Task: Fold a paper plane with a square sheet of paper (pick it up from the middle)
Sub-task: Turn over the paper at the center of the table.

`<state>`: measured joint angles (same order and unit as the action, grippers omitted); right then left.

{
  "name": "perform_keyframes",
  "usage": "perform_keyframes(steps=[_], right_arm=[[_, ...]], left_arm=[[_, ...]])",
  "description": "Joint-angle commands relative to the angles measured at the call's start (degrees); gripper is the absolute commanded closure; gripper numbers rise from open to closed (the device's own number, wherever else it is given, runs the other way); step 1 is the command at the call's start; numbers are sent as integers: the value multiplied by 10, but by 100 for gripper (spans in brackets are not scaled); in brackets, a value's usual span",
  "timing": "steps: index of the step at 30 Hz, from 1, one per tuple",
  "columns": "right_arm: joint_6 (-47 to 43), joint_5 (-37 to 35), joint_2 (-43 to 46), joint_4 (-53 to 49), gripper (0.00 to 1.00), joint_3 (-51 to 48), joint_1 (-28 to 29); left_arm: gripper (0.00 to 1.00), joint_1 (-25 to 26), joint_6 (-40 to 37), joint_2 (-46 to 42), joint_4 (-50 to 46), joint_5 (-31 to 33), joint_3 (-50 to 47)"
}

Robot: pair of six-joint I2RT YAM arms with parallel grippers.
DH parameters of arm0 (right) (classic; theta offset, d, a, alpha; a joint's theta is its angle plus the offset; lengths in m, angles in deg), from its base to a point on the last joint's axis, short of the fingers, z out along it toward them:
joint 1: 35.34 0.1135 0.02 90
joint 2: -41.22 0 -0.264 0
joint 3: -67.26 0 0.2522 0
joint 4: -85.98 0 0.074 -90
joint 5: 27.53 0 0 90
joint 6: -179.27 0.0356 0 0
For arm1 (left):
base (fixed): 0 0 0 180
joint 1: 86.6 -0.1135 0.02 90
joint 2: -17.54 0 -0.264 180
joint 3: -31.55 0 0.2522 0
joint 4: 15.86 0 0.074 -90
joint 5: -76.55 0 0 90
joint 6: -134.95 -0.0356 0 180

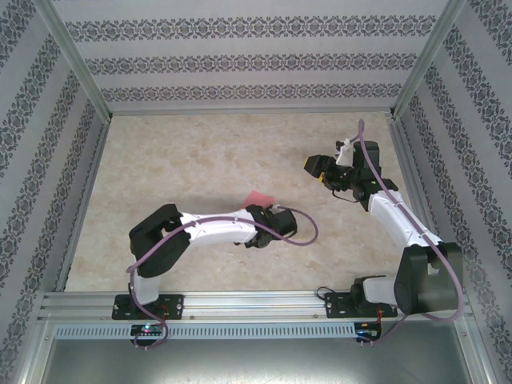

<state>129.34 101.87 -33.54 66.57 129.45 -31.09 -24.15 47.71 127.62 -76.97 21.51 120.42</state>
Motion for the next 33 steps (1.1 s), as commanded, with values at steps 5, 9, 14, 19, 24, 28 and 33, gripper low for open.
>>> perform_keyframes(steps=[5, 9, 14, 19, 24, 28, 33], right_arm=[[-11, 25, 4, -1, 40, -8, -3], [-3, 35, 2, 8, 39, -18, -3], [-3, 42, 7, 0, 40, -28, -3], [-5, 43, 20, -11, 42, -51, -2], [6, 46, 36, -10, 46, -81, 7], [26, 28, 45, -6, 50, -93, 56], [61, -37, 49, 9, 57, -95, 154]], left_arm=[[72, 42, -16, 32, 41, -29, -4], [65, 46, -8, 36, 55, -73, -1], [50, 43, 3, 17, 70, -155, 4], [37, 21, 26, -40, 84, -252, 6], [34, -25, 55, -116, 83, -335, -2], [33, -97, 86, -181, 91, -418, -22], [31, -203, 129, -247, 102, -448, -60]])
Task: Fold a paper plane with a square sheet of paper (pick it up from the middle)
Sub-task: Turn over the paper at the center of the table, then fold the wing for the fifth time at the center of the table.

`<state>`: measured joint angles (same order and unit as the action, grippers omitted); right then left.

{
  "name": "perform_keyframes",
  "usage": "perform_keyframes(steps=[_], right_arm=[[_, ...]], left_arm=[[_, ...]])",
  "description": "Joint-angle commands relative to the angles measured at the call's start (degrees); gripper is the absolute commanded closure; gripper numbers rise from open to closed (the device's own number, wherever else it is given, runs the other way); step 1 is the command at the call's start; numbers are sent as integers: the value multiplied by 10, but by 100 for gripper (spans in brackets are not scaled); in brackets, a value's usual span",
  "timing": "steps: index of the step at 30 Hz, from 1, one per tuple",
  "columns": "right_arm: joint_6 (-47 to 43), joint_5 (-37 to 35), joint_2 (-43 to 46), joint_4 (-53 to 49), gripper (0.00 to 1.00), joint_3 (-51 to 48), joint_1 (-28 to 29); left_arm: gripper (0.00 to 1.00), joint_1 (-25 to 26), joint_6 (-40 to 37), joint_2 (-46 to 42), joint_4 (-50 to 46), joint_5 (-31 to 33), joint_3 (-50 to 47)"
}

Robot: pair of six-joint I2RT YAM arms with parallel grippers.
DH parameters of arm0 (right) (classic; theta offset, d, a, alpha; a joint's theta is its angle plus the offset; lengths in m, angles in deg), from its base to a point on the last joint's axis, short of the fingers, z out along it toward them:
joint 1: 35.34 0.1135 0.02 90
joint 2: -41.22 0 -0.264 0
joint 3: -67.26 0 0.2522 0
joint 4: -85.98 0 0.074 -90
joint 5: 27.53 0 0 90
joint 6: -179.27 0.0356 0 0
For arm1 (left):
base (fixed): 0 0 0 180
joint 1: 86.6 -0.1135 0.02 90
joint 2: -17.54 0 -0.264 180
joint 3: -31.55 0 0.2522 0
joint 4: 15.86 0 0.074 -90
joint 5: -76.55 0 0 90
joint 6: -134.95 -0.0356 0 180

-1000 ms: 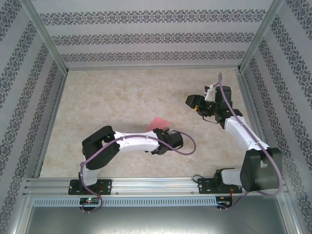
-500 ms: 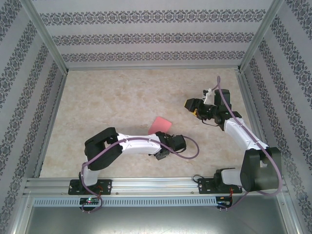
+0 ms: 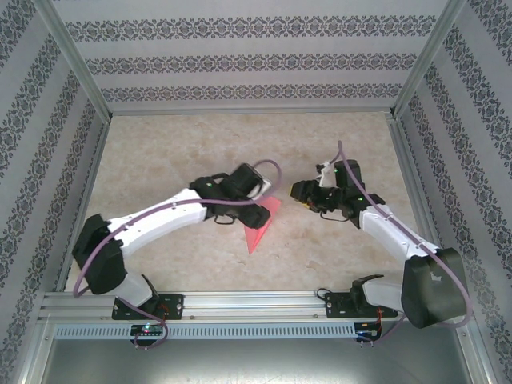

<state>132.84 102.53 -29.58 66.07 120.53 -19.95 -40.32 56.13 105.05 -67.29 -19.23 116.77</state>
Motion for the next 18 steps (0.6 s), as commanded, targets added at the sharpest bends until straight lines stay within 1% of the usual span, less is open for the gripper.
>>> perform_keyframes(steps=[1, 4, 7, 12, 18], right_arm=[[30, -57, 4, 14, 58, -2, 65], [46, -89, -22, 33, 64, 5, 120], [55, -106, -63, 50, 71, 19, 169], [46, -138, -134, 42, 80, 65, 235], [18, -163, -208, -1, 84, 123, 278]], left_arm=[[31, -65, 58, -29, 7, -39, -32], [31, -133, 95, -49, 29, -55, -66], [31, -185, 123, -49, 60, -94, -94], [31, -227, 147, -30, 104, -150, -120], [30, -250, 150, -16, 121, -173, -138]])
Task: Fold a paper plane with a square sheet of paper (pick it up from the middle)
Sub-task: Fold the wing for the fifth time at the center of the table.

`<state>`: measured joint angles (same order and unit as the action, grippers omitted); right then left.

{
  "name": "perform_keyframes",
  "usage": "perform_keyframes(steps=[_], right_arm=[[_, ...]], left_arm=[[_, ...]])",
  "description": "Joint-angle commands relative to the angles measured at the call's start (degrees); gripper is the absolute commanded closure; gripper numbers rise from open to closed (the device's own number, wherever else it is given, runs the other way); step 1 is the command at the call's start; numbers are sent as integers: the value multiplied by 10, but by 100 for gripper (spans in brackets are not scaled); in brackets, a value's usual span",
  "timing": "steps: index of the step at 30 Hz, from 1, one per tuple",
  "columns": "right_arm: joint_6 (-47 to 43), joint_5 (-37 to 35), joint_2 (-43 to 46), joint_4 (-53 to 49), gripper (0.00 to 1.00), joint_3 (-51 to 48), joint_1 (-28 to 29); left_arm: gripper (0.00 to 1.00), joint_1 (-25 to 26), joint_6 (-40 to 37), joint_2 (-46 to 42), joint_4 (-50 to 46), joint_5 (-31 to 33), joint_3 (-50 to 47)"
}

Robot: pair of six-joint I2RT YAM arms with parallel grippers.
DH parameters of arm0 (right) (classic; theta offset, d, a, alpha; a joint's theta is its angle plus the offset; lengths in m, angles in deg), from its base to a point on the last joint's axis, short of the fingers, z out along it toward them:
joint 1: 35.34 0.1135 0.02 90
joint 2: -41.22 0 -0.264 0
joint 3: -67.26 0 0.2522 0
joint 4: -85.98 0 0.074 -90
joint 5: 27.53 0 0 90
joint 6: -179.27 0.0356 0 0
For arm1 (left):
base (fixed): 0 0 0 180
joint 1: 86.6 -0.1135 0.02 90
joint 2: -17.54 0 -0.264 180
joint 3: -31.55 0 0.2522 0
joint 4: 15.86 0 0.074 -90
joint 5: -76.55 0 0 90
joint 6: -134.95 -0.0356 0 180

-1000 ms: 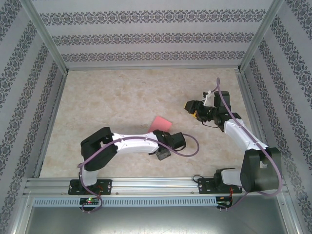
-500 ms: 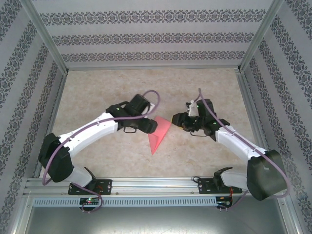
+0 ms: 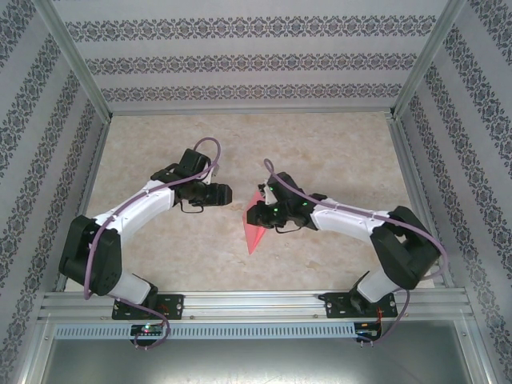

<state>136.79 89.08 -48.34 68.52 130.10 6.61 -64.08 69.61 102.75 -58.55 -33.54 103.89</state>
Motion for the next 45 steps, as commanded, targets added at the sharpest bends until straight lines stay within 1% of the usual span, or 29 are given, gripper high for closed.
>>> perform_keyframes(steps=[1, 4, 8, 14, 24, 31, 36, 40, 45], right_arm=[[-25, -29, -30, -31, 84, 32, 15], [-39, -49, -52, -62, 86, 38, 17], [-52, -72, -56, -89, 88, 33, 14], [-52, -82, -46, -92, 89, 10, 9], [-47, -77, -33, -67, 90, -30, -11], [-27, -42, -34, 9, 93, -78, -33], [9, 2, -43, 111, 95, -134, -55], [39, 34, -59, 192, 96, -172, -68], [40, 40, -64, 208, 96, -184, -78]], left_arm=[[31, -15, 15, 8, 35, -34, -12], [31, -20, 11, 16, 35, -43, -16], [31, -22, 6, 25, 32, -54, -18], [30, -22, 5, 39, 31, -63, -12], [30, -22, 15, 60, 38, -95, -7], [30, -12, 60, 62, 85, -131, -28], [31, 13, 107, 65, 139, -139, -50], [31, 42, 143, 75, 179, -128, -60], [33, 67, 177, 86, 214, -101, -71]])
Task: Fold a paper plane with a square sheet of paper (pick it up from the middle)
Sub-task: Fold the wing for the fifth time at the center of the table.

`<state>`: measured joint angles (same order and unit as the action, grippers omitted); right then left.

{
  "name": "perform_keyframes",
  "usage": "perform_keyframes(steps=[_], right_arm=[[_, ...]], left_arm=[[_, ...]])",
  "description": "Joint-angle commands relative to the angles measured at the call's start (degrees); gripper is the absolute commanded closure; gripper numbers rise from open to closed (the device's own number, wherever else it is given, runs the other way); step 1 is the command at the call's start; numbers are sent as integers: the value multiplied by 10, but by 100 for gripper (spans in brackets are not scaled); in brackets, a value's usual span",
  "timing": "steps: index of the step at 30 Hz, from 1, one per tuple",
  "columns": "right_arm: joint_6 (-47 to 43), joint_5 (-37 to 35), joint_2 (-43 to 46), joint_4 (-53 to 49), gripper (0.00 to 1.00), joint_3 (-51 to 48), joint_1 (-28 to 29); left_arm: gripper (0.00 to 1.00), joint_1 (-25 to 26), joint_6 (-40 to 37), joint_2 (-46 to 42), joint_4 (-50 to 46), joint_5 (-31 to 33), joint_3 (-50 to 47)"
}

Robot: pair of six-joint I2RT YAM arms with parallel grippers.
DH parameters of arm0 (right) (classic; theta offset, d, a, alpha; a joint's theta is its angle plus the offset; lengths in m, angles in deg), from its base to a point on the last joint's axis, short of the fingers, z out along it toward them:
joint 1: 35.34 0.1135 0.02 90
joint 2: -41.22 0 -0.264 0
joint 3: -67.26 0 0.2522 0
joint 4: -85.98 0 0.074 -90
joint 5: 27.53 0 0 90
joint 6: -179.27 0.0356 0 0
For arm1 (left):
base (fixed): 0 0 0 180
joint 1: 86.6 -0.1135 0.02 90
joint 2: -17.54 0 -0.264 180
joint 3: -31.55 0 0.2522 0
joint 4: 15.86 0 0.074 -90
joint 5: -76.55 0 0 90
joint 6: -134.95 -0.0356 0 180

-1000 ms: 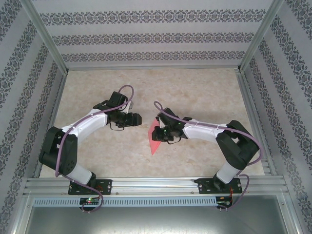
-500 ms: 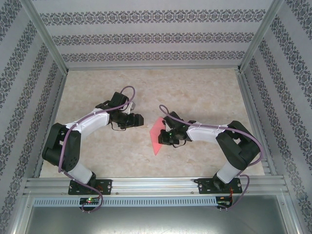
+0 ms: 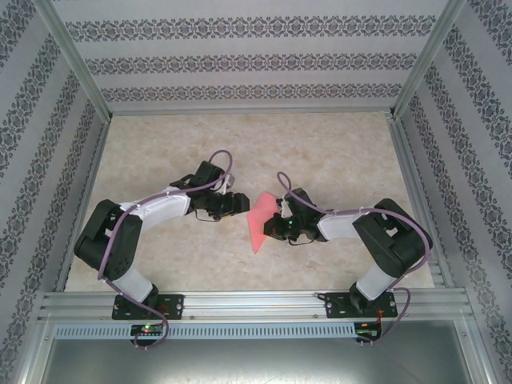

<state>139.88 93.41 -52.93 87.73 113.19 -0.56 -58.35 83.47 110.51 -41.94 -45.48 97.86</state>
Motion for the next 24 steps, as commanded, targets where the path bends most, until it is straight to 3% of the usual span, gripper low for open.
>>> perform_keyframes(steps=[1, 15, 24], right_arm=[[8, -3, -18, 15, 97, -16, -7], [-6, 2, -26, 19, 98, -30, -20], [-9, 7, -26, 20, 98, -34, -29]], left_arm=[[33, 14, 48, 12, 61, 20, -15], [46, 52, 117, 80, 160, 31, -22], [58, 55, 95, 57, 120, 40, 2]])
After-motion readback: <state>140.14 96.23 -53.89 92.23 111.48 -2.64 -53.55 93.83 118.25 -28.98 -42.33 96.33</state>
